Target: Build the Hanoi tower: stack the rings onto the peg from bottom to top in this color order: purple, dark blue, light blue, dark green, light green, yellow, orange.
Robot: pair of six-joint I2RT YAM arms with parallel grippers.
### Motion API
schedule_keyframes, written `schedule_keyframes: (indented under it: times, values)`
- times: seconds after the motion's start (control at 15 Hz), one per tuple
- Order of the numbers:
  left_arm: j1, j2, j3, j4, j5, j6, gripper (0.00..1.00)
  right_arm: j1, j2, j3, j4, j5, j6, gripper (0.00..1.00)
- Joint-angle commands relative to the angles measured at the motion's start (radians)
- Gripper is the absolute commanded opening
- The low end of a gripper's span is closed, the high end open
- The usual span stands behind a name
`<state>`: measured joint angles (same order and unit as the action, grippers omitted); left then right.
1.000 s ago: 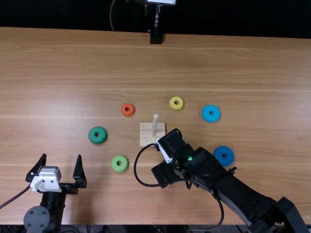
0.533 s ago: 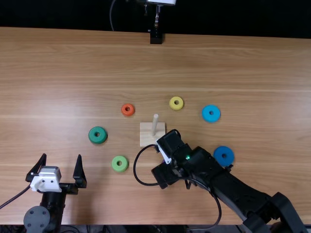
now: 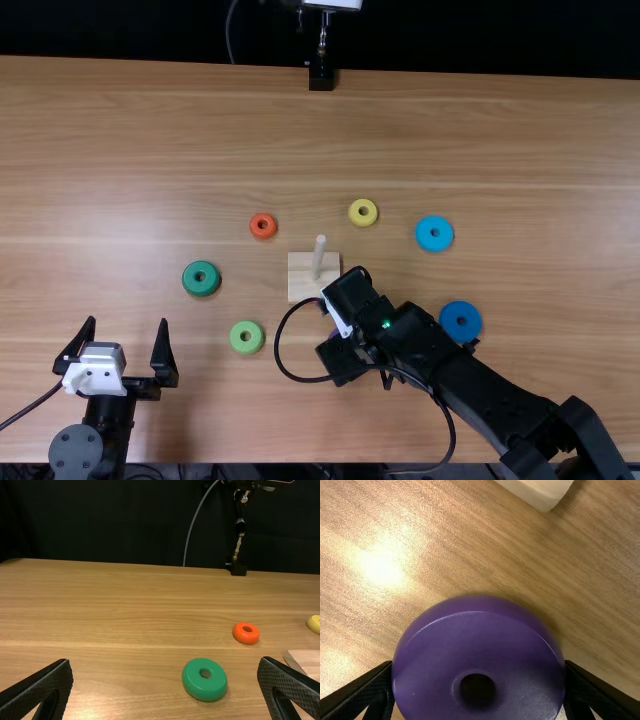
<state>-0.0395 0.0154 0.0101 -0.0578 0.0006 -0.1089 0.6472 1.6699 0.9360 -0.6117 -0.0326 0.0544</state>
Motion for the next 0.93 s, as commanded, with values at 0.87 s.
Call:
schedule_keyframes:
  times: [0.87]
  values:
    - [-0.005, -0.015, -0.010, -0.027, -0.012, 0.006, 1.00, 0.000, 0.007, 0.586, -0.625, 0.055, -0.001, 0.00]
